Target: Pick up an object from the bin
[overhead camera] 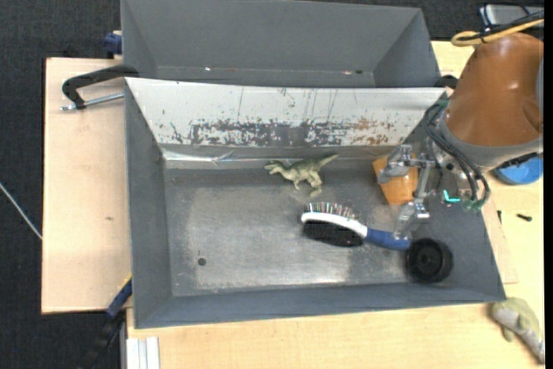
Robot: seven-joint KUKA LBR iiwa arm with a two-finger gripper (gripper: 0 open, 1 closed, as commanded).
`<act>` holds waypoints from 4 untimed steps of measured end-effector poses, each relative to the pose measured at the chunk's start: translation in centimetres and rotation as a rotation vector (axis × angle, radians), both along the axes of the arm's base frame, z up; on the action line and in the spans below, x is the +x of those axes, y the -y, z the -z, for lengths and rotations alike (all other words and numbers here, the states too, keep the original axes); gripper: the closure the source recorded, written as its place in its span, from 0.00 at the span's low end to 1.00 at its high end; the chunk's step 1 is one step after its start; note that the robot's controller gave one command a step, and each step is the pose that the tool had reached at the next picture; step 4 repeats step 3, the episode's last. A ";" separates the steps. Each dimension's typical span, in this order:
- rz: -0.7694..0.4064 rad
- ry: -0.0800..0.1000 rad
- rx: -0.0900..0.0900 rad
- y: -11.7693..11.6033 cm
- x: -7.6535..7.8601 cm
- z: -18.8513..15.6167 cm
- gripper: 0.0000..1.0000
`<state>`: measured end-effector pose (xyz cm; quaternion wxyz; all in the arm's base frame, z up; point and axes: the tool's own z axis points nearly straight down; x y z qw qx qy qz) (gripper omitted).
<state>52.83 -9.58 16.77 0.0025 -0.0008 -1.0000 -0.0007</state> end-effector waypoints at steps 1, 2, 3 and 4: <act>-0.126 0.014 -0.002 -6.1 -2.1 9.6 0.00; -0.126 0.021 -0.003 -6.0 -1.9 9.4 1.00; -0.199 0.018 -0.002 -7.6 -0.7 -5.1 1.00; -0.199 0.018 -0.002 -7.6 -0.7 -5.1 1.00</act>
Offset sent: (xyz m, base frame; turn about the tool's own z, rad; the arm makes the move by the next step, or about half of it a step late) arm -0.0238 0.0602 -0.0977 -0.1266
